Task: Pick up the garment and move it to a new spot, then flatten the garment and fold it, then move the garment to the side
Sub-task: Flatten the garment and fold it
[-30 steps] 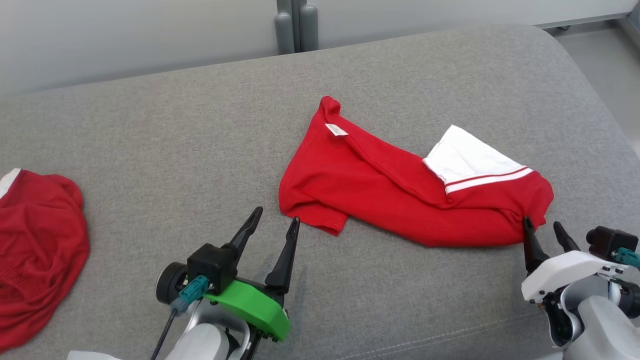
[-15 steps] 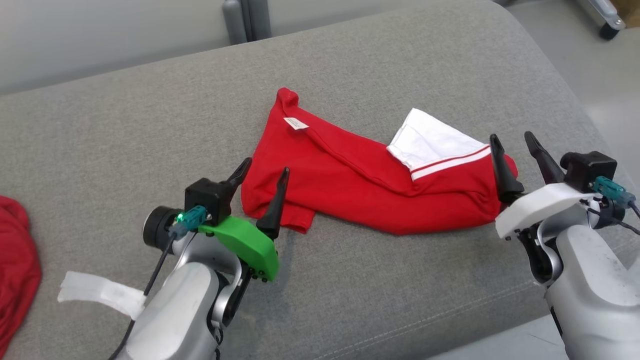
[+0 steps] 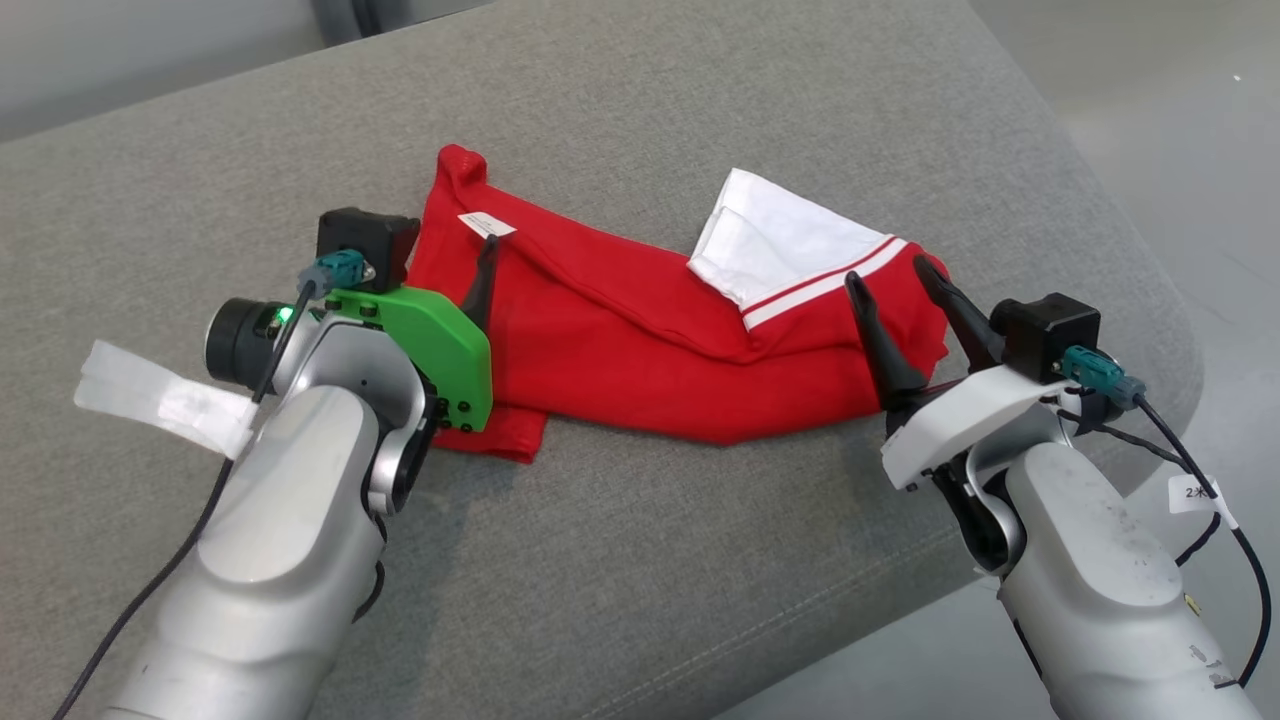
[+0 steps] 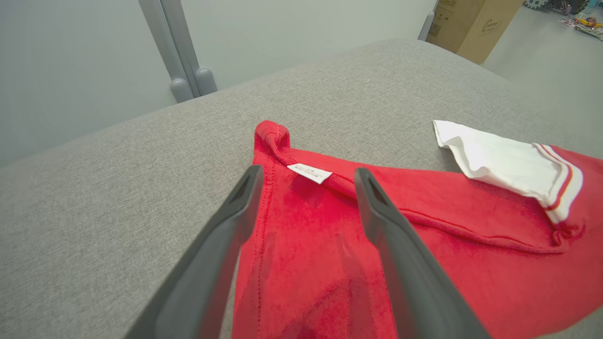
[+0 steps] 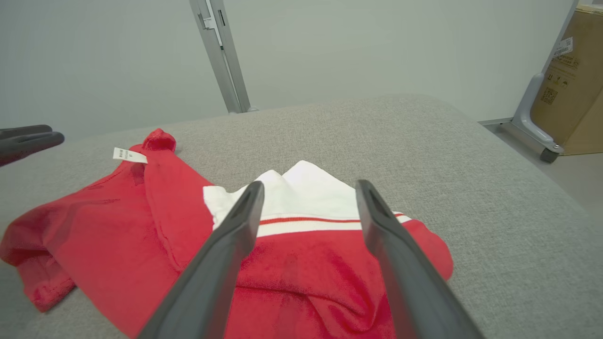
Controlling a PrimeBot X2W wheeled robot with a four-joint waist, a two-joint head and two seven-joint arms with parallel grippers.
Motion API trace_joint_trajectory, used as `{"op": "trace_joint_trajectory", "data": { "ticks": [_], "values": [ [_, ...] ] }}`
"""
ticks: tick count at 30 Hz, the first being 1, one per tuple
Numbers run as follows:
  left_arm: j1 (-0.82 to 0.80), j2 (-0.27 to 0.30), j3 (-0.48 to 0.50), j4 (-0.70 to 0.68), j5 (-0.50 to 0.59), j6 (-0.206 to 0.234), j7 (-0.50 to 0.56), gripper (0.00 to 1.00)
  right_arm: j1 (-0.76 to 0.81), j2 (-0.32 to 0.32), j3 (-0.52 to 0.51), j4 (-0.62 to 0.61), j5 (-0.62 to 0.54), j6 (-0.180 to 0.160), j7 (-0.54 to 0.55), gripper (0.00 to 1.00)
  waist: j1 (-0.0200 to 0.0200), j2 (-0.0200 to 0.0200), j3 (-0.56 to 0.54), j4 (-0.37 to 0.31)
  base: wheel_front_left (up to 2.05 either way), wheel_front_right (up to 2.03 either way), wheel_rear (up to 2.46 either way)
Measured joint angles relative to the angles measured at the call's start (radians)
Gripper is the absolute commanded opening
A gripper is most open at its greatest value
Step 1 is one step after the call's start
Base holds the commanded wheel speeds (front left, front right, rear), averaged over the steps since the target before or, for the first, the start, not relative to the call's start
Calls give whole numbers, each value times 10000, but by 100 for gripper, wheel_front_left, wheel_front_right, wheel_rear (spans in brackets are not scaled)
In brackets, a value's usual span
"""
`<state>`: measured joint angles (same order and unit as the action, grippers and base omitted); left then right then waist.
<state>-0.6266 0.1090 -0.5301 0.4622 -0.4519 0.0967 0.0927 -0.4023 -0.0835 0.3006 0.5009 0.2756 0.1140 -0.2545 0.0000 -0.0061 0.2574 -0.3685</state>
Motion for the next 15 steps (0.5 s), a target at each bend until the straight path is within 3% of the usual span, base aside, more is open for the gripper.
{"op": "trace_joint_trajectory", "data": {
  "ticks": [15],
  "values": [
    [-1826, 552, 393, 1845, 855, 104, 1018, 100, -459, 232, 740, -198, 25, 19, 0, 100, 0, 0, 881, -1435, 0, 0, 0]
  ]
}}
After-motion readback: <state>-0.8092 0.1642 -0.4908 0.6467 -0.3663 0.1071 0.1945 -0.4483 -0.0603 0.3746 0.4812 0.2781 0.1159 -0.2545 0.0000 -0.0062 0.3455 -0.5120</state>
